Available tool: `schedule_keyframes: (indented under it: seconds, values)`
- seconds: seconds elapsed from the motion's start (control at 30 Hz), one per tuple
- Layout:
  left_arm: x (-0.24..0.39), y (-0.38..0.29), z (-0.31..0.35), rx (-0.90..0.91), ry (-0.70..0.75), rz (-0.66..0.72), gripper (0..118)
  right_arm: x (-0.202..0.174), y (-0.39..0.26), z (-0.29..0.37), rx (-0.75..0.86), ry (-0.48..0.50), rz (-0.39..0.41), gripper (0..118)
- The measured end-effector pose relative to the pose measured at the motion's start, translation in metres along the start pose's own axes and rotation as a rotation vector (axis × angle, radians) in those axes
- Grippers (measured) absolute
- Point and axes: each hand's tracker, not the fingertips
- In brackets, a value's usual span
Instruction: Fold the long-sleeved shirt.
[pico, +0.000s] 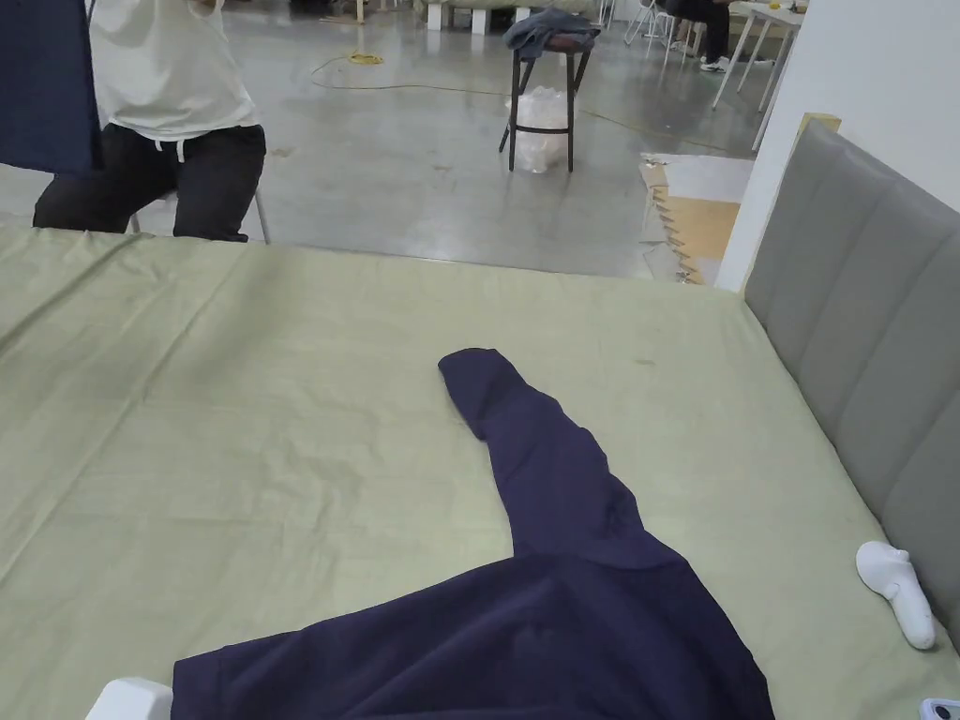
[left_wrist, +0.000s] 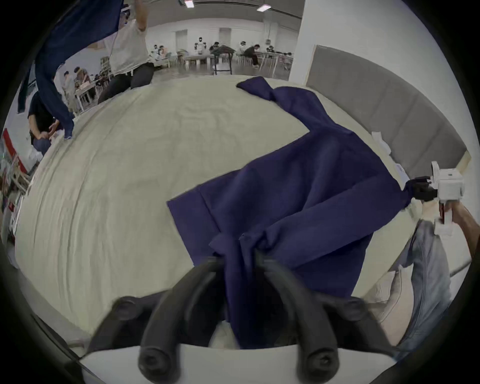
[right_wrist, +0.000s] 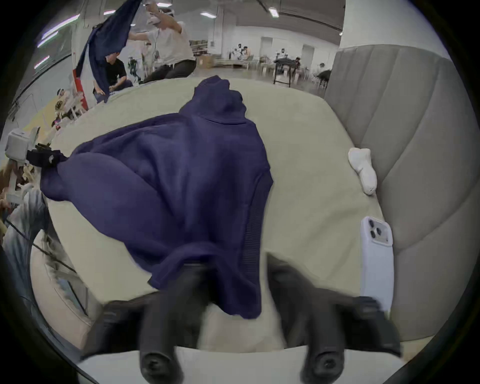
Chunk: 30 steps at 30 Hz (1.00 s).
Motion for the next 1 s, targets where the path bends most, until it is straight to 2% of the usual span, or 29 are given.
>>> schedule_keyframes:
  seconds: [0.03, 0.07, 0.2, 0.27, 0.37, 0.43, 0.47, 0.5, 0.53, 0.57, 0.6, 0.63, 0.7, 0.77, 0.8, 0.83, 0.9, 0.93, 0.97, 1.0]
  values:
    - [0.0, 0.001, 0.003, 0.017, 0.017, 0.0, 89, 0.001, 0.002, 0.003, -0.005, -0.038, 0.016, 109]
    - [-0.002, 0.001, 0.008, 0.027, 0.023, -0.007, 108, 0.004, 0.004, 0.01, -0.005, -0.064, 0.032, 115]
    - [-0.009, 0.02, 0.039, 0.155, 0.068, 0.021, 107, 0.024, 0.02, 0.06, 0.071, -0.071, -0.022, 115]
    - [-0.01, 0.035, 0.057, 0.228, 0.13, 0.047, 107, 0.031, 0.031, 0.091, 0.167, -0.121, -0.056, 115]
    - [-0.008, 0.059, 0.076, 0.317, 0.153, 0.059, 108, 0.035, 0.054, 0.121, 0.291, -0.108, -0.087, 115]
    - [-0.006, 0.072, 0.085, 0.342, 0.144, 0.098, 105, 0.032, 0.071, 0.133, 0.374, -0.144, -0.123, 115]
    - [-0.005, 0.077, 0.086, 0.366, 0.133, 0.113, 99, 0.029, 0.078, 0.135, 0.406, -0.128, -0.135, 112]
    - [-0.004, 0.081, 0.086, 0.385, 0.13, 0.112, 83, 0.022, 0.085, 0.138, 0.444, -0.101, -0.14, 99]
    - [0.0, 0.083, 0.085, 0.394, 0.126, 0.101, 44, 0.016, 0.089, 0.137, 0.483, -0.081, -0.134, 61]
    - [0.003, 0.086, 0.081, 0.393, 0.127, 0.098, 11, 0.011, 0.093, 0.133, 0.505, -0.08, -0.123, 22]
    - [0.007, 0.088, 0.076, 0.4, 0.167, 0.104, 7, 0.004, 0.095, 0.126, 0.507, -0.117, -0.114, 0]
    - [0.01, 0.089, 0.071, 0.406, 0.166, 0.096, 5, -0.003, 0.094, 0.12, 0.512, -0.151, -0.104, 0]
    - [0.011, 0.092, 0.064, 0.386, 0.154, 0.094, 5, -0.011, 0.092, 0.107, 0.488, -0.096, -0.128, 0]
    - [0.009, 0.094, 0.059, 0.37, 0.124, 0.117, 5, -0.016, 0.089, 0.096, 0.474, -0.088, -0.142, 0]
    - [0.004, 0.094, 0.057, 0.347, 0.121, 0.125, 6, -0.019, 0.086, 0.093, 0.462, -0.081, -0.149, 0]
    - [-0.001, 0.095, 0.052, 0.322, 0.116, 0.142, 27, -0.021, 0.083, 0.09, 0.45, -0.071, -0.168, 0]
    - [-0.016, 0.097, 0.038, 0.26, 0.079, 0.174, 92, -0.018, 0.077, 0.082, 0.437, -0.044, -0.189, 0]
    - [-0.025, 0.097, 0.026, 0.193, 0.059, 0.201, 111, -0.02, 0.074, 0.078, 0.428, -0.041, -0.203, 0]
    - [-0.032, 0.095, 0.01, 0.119, 0.054, 0.228, 105, -0.022, 0.07, 0.074, 0.413, -0.031, -0.21, 0]
    - [-0.041, 0.09, 0.01, 0.126, 0.032, 0.235, 102, -0.023, 0.067, 0.07, 0.411, -0.03, -0.21, 0]
